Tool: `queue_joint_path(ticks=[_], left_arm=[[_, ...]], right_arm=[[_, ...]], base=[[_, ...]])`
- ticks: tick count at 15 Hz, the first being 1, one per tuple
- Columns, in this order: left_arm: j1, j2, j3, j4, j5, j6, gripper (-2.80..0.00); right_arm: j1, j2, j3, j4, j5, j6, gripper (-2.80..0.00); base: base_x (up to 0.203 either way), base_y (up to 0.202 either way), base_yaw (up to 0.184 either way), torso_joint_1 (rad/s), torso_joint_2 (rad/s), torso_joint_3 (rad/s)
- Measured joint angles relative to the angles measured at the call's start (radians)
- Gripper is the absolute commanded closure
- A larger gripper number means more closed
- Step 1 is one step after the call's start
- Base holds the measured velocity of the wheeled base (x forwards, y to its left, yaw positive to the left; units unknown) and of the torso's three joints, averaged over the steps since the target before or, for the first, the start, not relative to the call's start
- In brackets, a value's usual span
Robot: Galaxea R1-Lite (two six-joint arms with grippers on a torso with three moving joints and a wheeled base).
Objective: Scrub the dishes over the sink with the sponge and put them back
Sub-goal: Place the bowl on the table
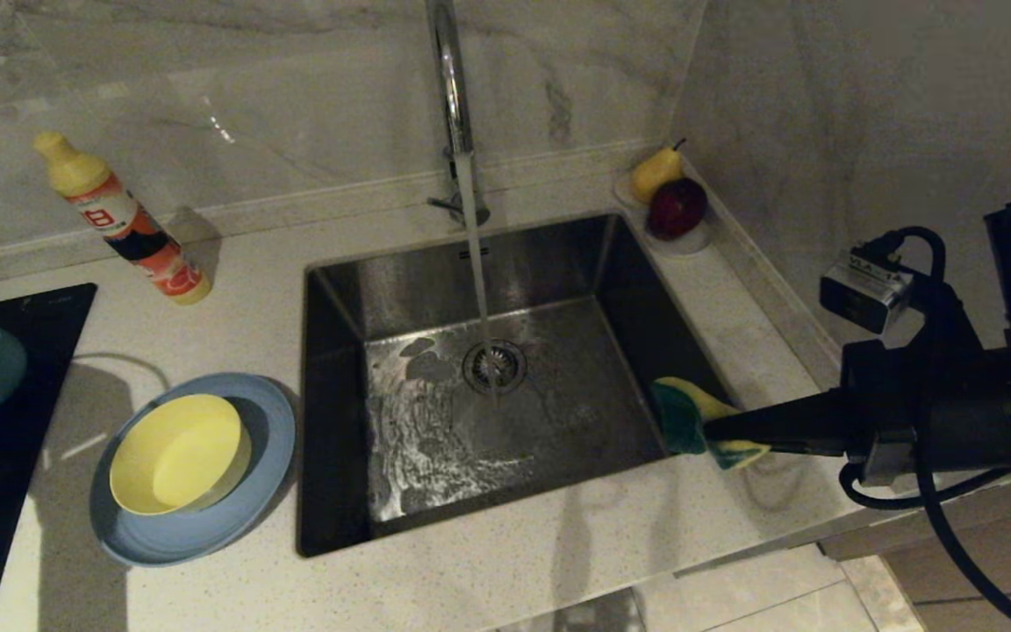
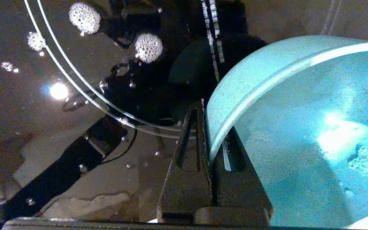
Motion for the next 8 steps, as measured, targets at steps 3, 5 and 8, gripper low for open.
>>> queue_joint_path(ticks=[3,5,8], left_arm=[[0.0,0.037,-0.052,0.038,0.001,-0.008,0.0],[0.0,0.046,-0.068,0.039,0.001,-0.009,0.0],[0.0,0.052,-0.08,0.045,0.001,-0.01,0.0]], right_arm=[[0.0,0.004,-0.001,0.0,0.0,-0.011,0.0],[0.0,0.004,-0.001,0.0,0.0,-0.011,0.0],[0.0,0.005,-0.001,0.0,0.0,-0.01,0.0]], base=[[0.0,0.0,0.0,0.0,0.0,0.0],[0.0,0.0,0.0,0.0,0.0,0.0],[0.0,0.0,0.0,0.0,0.0,0.0]])
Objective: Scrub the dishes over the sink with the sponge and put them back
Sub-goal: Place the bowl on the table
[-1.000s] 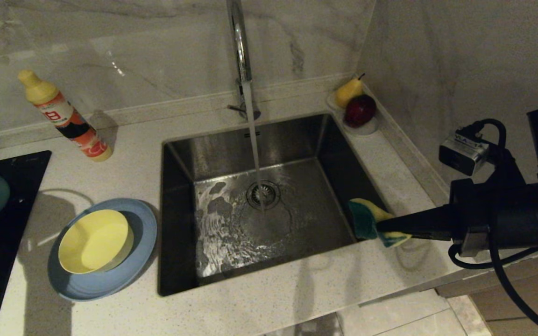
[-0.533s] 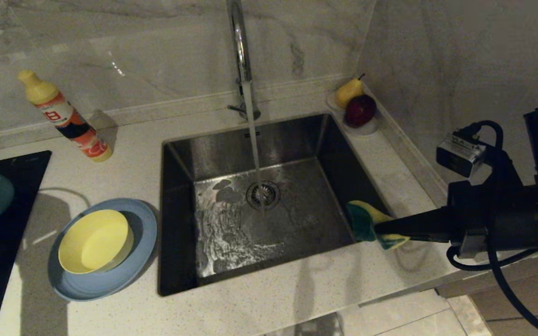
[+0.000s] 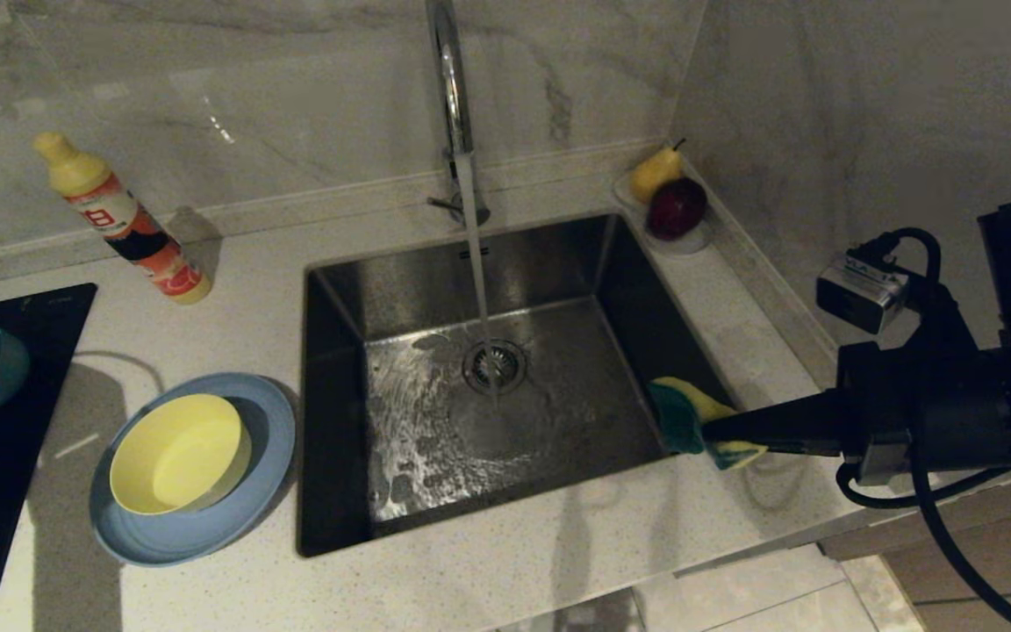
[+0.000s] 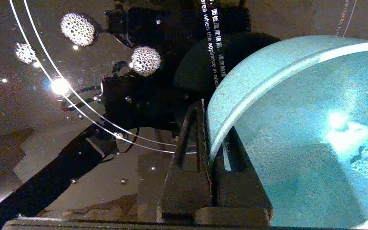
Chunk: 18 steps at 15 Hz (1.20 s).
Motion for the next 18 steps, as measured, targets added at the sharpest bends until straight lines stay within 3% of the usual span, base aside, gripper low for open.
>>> queue_joint_path(ticks=[1,2,10,13,14,16,18], left_arm=[[0.0,0.0,-0.003,0.002,-0.001,0.0,0.0],[0.0,-0.001,-0.008,0.01,-0.002,0.0,-2.8],[0.0,-0.022,-0.063,0.062,-0.009,0.002,-2.8],[0.0,-0.089,-0.064,0.066,-0.056,0.002,-2.8],[-0.002,-0.124,-0.064,0.068,-0.077,0.004,0.0],[-0.015,-0.199,-0.064,0.073,-0.103,0.015,0.0],[-0.036,-0.279,-0.064,0.092,-0.114,0.067,0.0]], right_arm=[[0.0,-0.001,0.0,0.0,0.0,0.0,0.0],[0.0,-0.001,0.0,0.0,0.0,0.0,0.0],[0.0,-0.004,0.008,0.0,0.001,-0.001,0.0],[0.011,0.001,0.009,0.0,0.001,-0.002,0.0],[0.016,0.003,0.009,0.0,0.0,-0.002,0.0],[0.023,0.002,0.008,0.0,0.0,-0.001,0.0],[0.024,-0.001,0.005,0.0,-0.002,-0.002,0.0]], base=[[0.0,0.0,0.0,0.0,0.0,0.0],[0.0,0.0,0.0,0.0,0.0,0.0],[0.0,0.0,0.0,0.0,0.0,0.0],[0.0,0.0,0.0,0.0,0.0,0.0],[0.0,0.0,0.0,0.0,0.0,0.0],[0.0,0.0,0.0,0.0,0.0,0.0],[0.0,0.0,0.0,0.0,0.0,0.0]])
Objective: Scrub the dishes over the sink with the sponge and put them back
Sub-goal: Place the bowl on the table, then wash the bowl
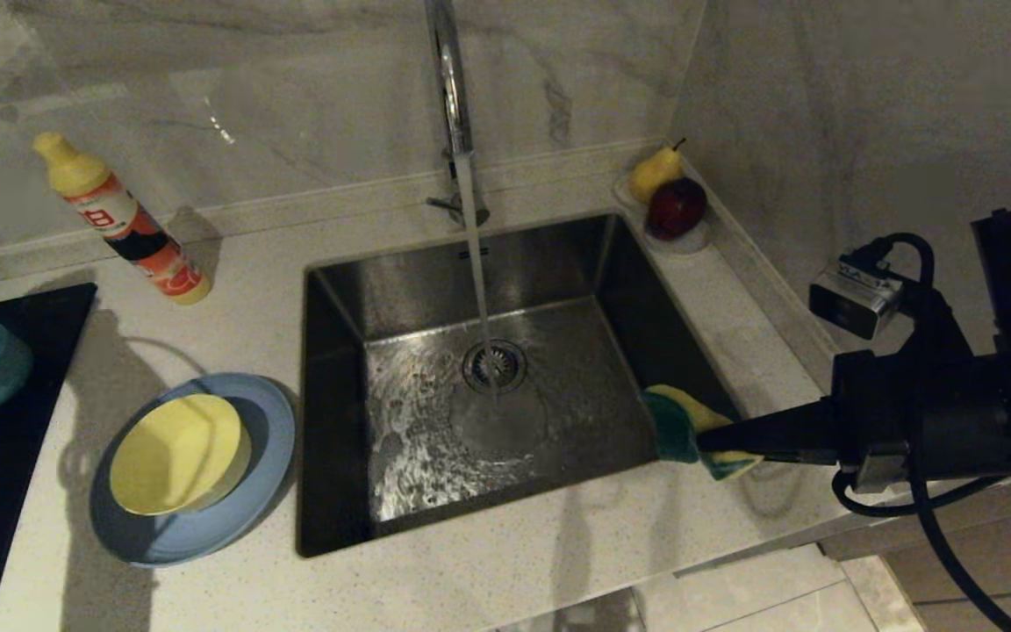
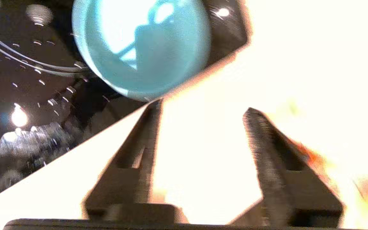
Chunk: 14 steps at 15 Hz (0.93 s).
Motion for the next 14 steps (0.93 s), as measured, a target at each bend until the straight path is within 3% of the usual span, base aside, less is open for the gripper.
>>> queue_joint_path(ticks=[2,7,12,14], left_arm=[[-0.024,-0.073,0.001,0.035,-0.003,0.046,0.0],[-0.091,-0.239,0.029,0.259,-0.006,0.307,0.0],[-0.19,-0.349,0.278,0.336,0.001,0.642,0.0],[-0.22,-0.373,0.363,0.336,0.001,0.741,0.0]], right_arm=[[0.001,0.0,0.003,0.001,0.0,0.0,0.0],[0.0,0.001,0.023,0.001,-0.006,0.004,0.0],[-0.003,-0.006,0.017,0.003,-0.008,0.011,0.0],[-0.006,-0.01,0.017,0.004,-0.009,0.013,0.0]], base=[[0.0,0.0,0.0,0.0,0.0,0.0],[0.0,0.0,0.0,0.0,0.0,0.0],[0.0,0.0,0.0,0.0,0.0,0.0],[0.0,0.0,0.0,0.0,0.0,0.0]])
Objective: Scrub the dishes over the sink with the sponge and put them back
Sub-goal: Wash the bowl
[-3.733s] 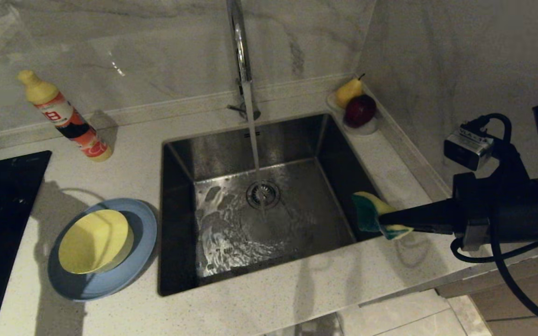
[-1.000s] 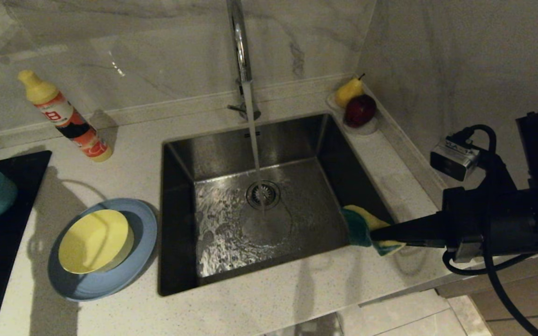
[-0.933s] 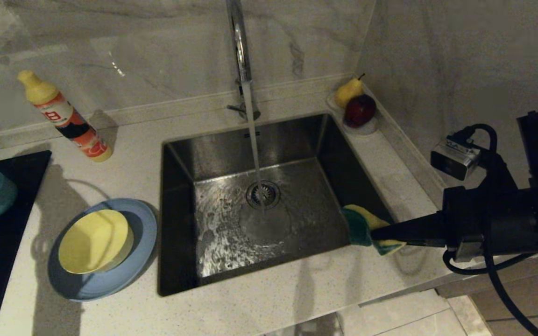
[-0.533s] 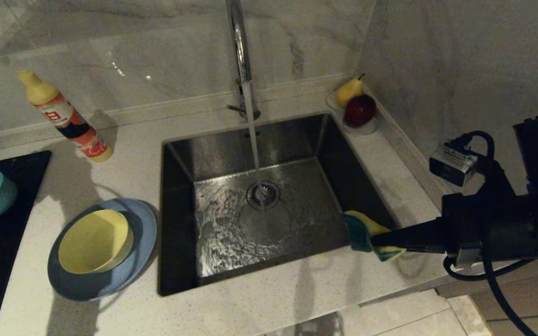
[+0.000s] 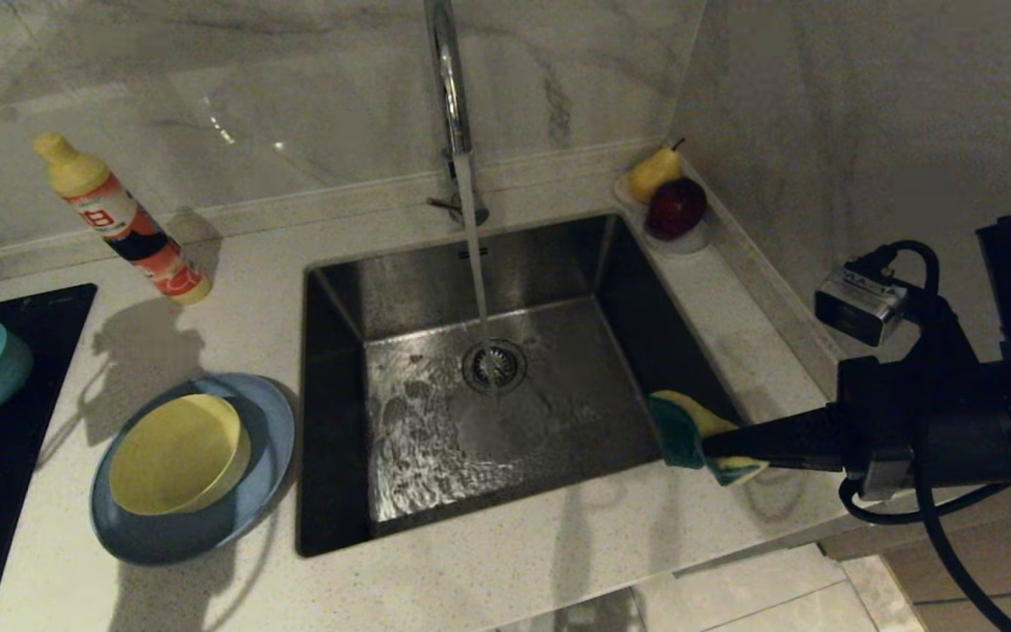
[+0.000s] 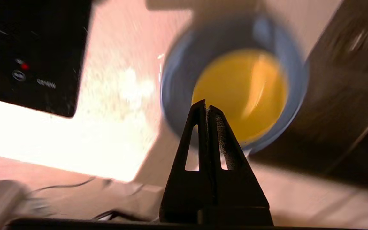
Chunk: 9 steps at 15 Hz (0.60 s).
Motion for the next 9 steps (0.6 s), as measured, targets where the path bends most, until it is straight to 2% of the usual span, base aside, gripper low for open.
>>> queue_joint_path(ticks=[2,3,6,9], left_arm=[[-0.028,-0.014,0.073,-0.002,-0.001,0.054,0.0],[-0.045,-0.018,0.111,-0.002,0.0,0.067,-2.8],[-0.095,-0.026,0.187,-0.008,0.004,0.078,-2.8],[-0.116,-0.023,0.252,-0.067,0.016,0.078,-2.8]], right_arm=[[-0.001,-0.003,0.003,0.0,0.0,0.001,0.0],[-0.003,-0.003,0.006,0.0,0.0,0.001,0.0],[-0.01,-0.002,0.008,0.0,-0.002,0.0,0.0],[-0.015,-0.002,0.009,0.001,-0.003,-0.001,0.0]], base=[[0.0,0.0,0.0,0.0,0.0,0.0],[0.0,0.0,0.0,0.0,0.0,0.0],[0.0,0.0,0.0,0.0,0.0,0.0],[0.0,0.0,0.0,0.0,0.0,0.0]])
